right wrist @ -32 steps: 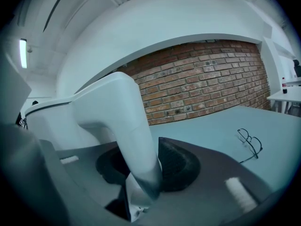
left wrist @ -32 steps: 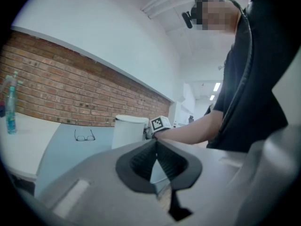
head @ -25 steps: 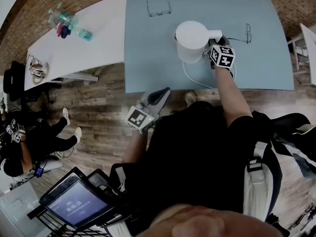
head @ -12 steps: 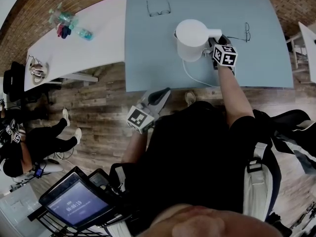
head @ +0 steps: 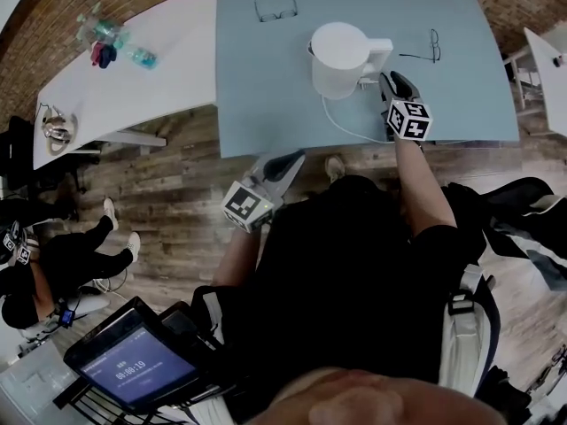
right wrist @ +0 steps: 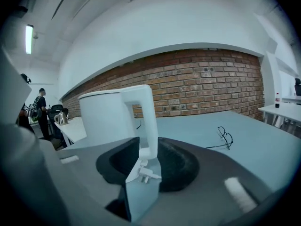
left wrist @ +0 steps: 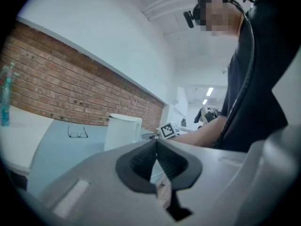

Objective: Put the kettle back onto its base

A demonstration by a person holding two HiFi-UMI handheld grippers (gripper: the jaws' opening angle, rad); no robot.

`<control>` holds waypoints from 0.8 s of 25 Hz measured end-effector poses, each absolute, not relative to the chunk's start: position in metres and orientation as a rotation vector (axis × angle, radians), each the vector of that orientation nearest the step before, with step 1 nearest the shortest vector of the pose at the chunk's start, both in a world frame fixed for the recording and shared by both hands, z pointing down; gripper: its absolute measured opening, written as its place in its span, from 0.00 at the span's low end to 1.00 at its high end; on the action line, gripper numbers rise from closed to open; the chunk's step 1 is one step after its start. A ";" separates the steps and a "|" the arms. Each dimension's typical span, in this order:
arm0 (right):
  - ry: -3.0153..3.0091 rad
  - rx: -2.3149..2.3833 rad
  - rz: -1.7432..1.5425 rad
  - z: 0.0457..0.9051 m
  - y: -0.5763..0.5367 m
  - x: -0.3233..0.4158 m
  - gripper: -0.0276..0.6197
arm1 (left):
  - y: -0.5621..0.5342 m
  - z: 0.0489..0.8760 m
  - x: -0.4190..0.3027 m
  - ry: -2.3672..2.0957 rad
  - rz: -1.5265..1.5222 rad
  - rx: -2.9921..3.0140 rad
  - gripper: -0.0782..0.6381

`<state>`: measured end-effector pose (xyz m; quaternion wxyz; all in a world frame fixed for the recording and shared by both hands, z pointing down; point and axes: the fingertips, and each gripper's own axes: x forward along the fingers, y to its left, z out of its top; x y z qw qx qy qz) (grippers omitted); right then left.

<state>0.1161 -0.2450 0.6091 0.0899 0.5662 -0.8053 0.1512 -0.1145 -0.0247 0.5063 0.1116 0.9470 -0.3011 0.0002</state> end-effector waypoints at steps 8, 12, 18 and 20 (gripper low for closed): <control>-2.568 1.530 0.388 0.568 -0.188 0.055 0.09 | -0.019 0.500 -0.135 -0.882 -0.031 2.785 0.11; -2.727 1.307 0.319 0.540 -0.148 0.008 0.05 | -0.002 0.503 -0.148 -0.876 -0.016 2.744 0.11; -2.881 0.990 0.164 0.508 -0.104 -0.060 0.05 | 0.007 0.505 -0.175 -0.970 -0.033 2.756 0.11; -2.930 0.885 0.141 0.503 -0.090 -0.084 0.05 | 0.011 0.508 -0.181 -0.982 -0.021 2.750 0.11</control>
